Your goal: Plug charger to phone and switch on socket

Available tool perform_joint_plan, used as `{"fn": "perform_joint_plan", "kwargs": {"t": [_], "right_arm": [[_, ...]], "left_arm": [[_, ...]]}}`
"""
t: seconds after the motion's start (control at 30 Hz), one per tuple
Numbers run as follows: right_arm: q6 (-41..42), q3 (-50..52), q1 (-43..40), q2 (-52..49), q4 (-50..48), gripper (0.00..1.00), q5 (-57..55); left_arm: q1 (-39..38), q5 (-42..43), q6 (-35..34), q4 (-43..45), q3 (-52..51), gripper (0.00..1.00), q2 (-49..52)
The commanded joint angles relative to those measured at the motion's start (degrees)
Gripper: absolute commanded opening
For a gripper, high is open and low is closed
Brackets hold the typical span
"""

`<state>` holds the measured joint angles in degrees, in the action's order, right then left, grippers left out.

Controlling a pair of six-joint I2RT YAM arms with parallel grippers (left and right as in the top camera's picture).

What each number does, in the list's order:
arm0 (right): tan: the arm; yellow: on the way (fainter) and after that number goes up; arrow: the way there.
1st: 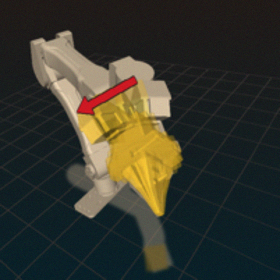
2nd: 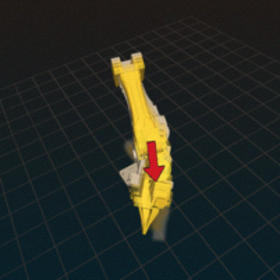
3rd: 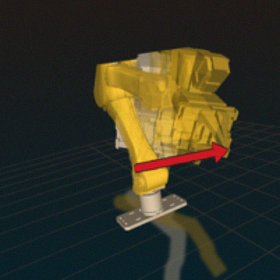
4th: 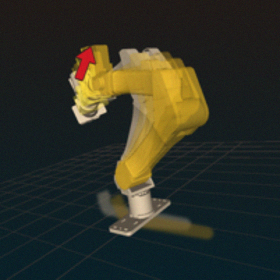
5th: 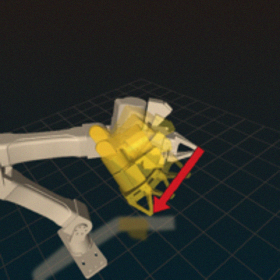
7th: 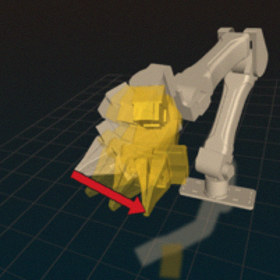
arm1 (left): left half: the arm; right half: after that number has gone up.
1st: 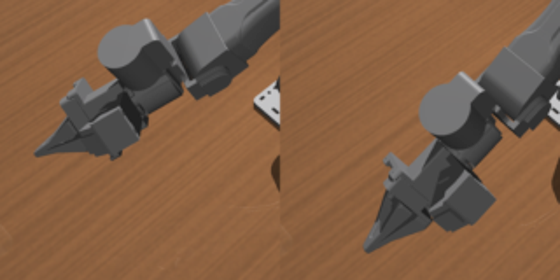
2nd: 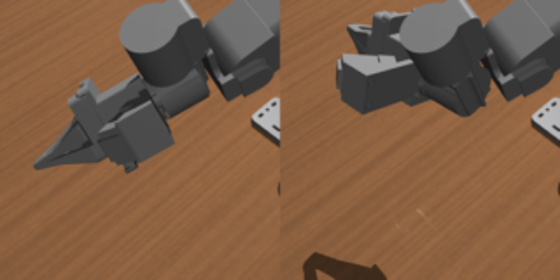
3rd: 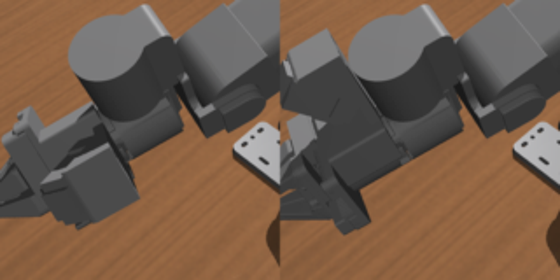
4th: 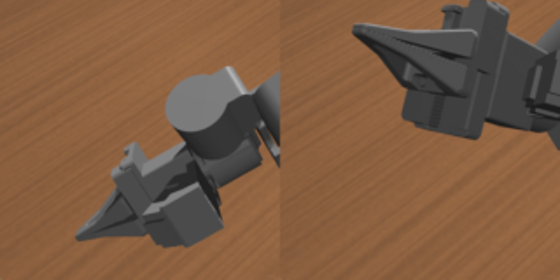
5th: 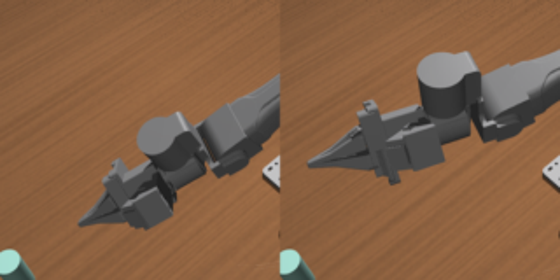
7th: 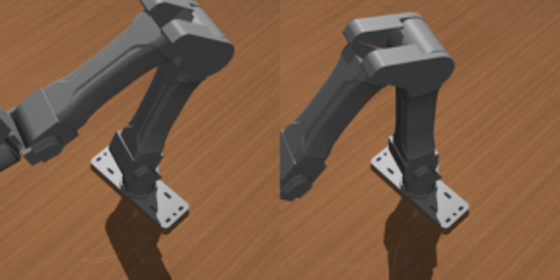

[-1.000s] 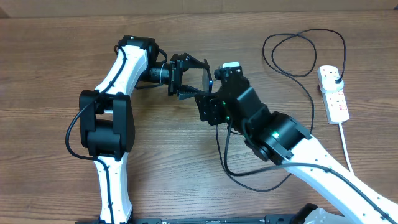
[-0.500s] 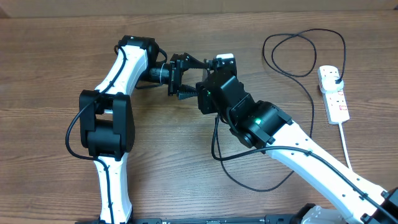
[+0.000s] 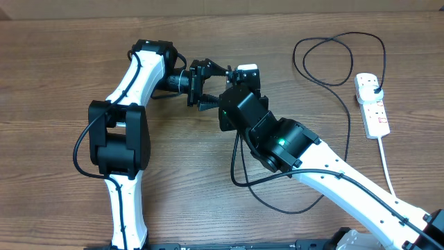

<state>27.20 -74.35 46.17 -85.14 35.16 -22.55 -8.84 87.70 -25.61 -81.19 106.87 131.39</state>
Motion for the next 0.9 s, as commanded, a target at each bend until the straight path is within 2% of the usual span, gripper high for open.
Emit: {"fn": "perform_joint_plan", "kwargs": {"t": [0.0,0.1,0.2,0.37,0.87], "right_arm": [[0.57,-1.70,0.07,-0.94,0.07,0.44,-0.74],[0.72,-1.70,0.07,-1.29,0.31,0.43,-0.74],[0.92,-1.70,0.07,-1.31,0.31,0.35,-0.74],[0.90,-1.70,0.07,-1.38,0.44,0.36,-0.79],[0.90,-1.70,0.07,-1.62,0.48,0.22,-0.81]], "left_arm": [[0.57,2.82,-0.59,0.11,1.36,0.70,0.07],[0.57,2.82,-0.59,0.22,1.36,0.70,0.07],[0.57,2.84,-0.59,0.22,1.36,0.71,0.07],[0.57,2.84,-0.59,0.22,1.36,0.70,0.07],[0.57,2.84,-0.59,0.22,1.36,0.71,0.07]]}}
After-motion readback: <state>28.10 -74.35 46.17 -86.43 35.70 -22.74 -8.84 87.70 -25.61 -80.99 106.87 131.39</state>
